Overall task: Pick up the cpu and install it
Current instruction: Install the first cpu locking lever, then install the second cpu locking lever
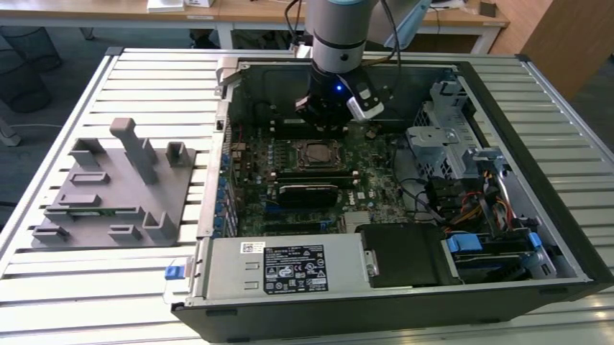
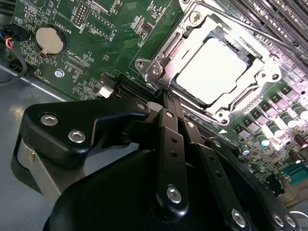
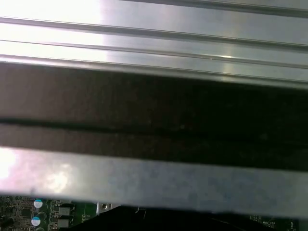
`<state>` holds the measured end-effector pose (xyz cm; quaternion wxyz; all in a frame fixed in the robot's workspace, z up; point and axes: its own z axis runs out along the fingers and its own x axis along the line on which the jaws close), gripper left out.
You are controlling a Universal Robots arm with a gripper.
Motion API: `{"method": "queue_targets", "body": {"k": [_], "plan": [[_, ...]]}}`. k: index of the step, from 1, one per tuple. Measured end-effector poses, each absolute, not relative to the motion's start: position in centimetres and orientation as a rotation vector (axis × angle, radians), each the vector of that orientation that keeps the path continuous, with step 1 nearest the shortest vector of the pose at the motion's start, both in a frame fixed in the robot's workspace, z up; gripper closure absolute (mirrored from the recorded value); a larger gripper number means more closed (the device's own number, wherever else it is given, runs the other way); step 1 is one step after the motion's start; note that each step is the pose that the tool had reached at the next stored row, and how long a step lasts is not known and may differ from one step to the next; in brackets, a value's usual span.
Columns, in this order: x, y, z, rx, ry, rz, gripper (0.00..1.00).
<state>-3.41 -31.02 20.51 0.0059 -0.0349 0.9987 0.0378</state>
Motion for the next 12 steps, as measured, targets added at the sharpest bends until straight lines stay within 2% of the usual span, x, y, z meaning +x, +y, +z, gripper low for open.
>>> {"method": "queue_targets", "body": {"k": [12], "plan": [[-3.4,-31.73,20.51,-0.109,3.126,0.118,0.89]]}}
